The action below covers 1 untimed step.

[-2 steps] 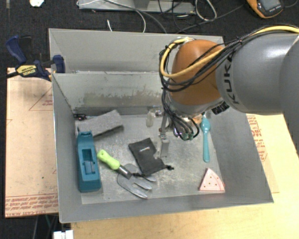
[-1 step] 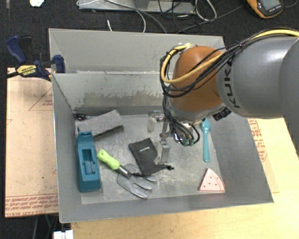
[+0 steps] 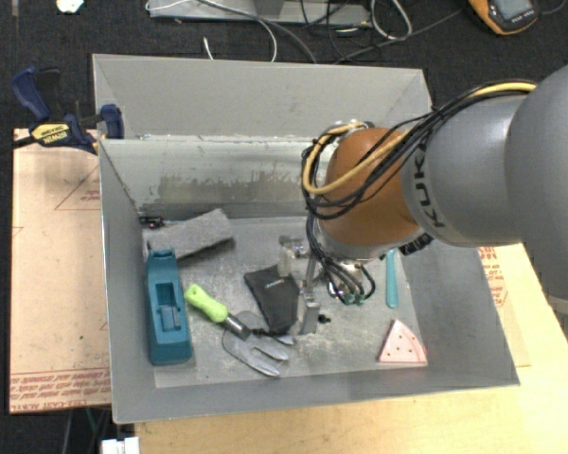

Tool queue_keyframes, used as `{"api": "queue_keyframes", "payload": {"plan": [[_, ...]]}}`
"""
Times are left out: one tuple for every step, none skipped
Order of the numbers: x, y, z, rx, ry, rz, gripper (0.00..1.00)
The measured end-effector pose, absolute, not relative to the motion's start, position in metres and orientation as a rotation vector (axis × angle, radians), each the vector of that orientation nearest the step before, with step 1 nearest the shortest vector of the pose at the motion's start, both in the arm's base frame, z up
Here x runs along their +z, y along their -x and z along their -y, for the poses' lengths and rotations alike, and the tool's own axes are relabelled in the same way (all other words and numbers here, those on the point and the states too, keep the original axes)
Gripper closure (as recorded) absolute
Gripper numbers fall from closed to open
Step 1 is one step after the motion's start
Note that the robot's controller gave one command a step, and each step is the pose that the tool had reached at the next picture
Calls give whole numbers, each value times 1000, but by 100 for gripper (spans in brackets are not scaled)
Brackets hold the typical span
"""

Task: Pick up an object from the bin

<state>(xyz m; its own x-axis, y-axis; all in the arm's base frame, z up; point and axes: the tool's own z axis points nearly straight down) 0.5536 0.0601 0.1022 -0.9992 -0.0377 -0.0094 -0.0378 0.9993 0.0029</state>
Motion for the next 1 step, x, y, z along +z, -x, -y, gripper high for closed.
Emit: {"api": "queue_keyframes", "payload": {"plan": [[73,-560,-72,8,-142,-3124,0]]}}
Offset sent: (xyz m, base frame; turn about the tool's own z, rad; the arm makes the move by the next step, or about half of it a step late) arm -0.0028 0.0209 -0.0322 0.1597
